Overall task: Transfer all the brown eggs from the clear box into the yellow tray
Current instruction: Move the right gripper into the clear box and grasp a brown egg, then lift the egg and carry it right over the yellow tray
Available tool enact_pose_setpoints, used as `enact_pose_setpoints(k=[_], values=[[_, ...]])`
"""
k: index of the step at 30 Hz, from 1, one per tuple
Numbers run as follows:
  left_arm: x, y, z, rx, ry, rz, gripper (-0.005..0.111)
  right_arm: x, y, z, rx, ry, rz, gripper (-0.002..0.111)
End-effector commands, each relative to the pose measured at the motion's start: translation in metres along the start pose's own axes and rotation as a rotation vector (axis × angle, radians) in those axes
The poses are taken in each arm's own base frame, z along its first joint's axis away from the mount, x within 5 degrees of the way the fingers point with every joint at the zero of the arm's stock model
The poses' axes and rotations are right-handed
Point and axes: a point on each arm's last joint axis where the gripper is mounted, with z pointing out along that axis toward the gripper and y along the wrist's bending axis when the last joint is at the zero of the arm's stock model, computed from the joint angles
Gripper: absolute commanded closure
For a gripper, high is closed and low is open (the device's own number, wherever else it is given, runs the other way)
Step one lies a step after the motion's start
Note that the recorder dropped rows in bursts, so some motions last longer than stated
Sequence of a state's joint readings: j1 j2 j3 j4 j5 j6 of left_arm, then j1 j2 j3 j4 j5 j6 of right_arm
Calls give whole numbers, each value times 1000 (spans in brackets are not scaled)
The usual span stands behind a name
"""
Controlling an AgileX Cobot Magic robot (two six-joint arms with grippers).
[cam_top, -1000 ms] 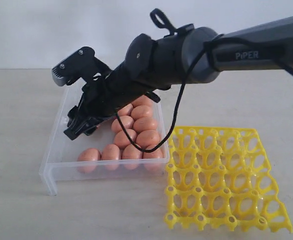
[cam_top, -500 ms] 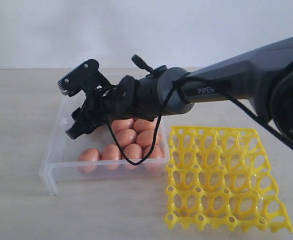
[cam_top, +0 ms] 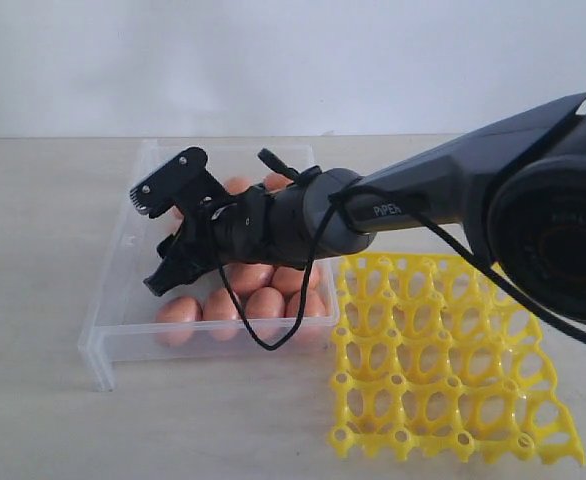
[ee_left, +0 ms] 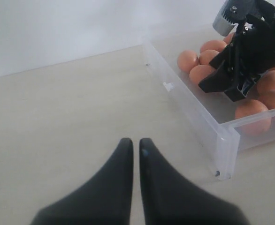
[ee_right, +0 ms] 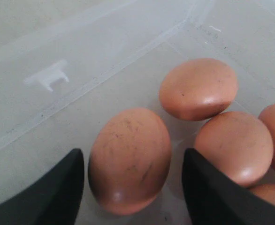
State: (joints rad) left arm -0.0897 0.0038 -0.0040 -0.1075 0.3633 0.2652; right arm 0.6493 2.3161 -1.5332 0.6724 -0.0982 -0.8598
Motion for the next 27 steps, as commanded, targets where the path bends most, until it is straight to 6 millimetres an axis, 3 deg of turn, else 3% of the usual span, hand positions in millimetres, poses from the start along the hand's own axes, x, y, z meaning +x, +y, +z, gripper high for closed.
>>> enact_pose_setpoints(k=[1,7,14,24,27], values=[[1,0,0,-4,-3,-12,103,-3,-1,0,3,-8,6,75],[1,0,0,-4,-3,-12,103,-6,-1,-3,-8,-8,35,108],[1,0,0,-4,-3,-12,103,-51,-8,-43,-42,-85,95,108],[1,0,0,-4,-3,-12,103,-84,-7,-88,-157,-88,169,109],[1,0,0,-4,-3,-12,103,-85,-11,-104,-122,-117,191,109]])
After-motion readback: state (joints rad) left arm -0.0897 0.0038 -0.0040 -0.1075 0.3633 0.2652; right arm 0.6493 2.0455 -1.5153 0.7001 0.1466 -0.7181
